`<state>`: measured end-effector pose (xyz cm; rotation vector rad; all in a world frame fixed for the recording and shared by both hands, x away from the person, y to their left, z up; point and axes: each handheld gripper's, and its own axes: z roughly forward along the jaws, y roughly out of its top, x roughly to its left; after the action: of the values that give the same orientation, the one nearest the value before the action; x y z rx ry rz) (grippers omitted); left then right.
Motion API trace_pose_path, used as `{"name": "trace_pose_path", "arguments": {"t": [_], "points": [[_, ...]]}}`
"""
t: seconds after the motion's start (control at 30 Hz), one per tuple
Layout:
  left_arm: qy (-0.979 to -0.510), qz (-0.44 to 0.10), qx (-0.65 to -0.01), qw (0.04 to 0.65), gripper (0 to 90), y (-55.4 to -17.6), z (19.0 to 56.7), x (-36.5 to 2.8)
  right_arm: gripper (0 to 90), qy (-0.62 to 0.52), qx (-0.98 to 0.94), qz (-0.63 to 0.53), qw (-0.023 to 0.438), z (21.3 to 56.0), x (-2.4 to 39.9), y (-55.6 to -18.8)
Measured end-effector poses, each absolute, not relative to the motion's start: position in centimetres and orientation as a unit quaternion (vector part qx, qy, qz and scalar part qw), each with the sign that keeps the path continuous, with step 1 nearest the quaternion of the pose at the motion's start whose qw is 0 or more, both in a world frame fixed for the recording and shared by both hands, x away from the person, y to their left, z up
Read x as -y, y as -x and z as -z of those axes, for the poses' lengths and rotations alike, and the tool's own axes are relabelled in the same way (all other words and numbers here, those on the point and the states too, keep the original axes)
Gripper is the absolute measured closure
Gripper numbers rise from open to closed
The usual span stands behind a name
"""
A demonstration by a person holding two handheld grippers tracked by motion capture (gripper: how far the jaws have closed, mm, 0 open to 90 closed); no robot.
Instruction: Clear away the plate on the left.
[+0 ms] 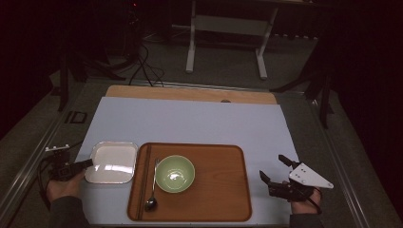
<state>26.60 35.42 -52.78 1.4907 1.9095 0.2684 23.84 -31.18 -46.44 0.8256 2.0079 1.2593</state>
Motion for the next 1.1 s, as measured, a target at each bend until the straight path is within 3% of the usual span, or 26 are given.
{"name": "trace_pose_path", "arguments": {"t": [1.1], "points": [[-0.552, -0.119, -0.728, 0.389, 88.8, -25.8, 50.8, -35.1, 13.6, -0.312, -0.761, -0.477, 0.311, 46.4, 31.2, -23.8]]}}
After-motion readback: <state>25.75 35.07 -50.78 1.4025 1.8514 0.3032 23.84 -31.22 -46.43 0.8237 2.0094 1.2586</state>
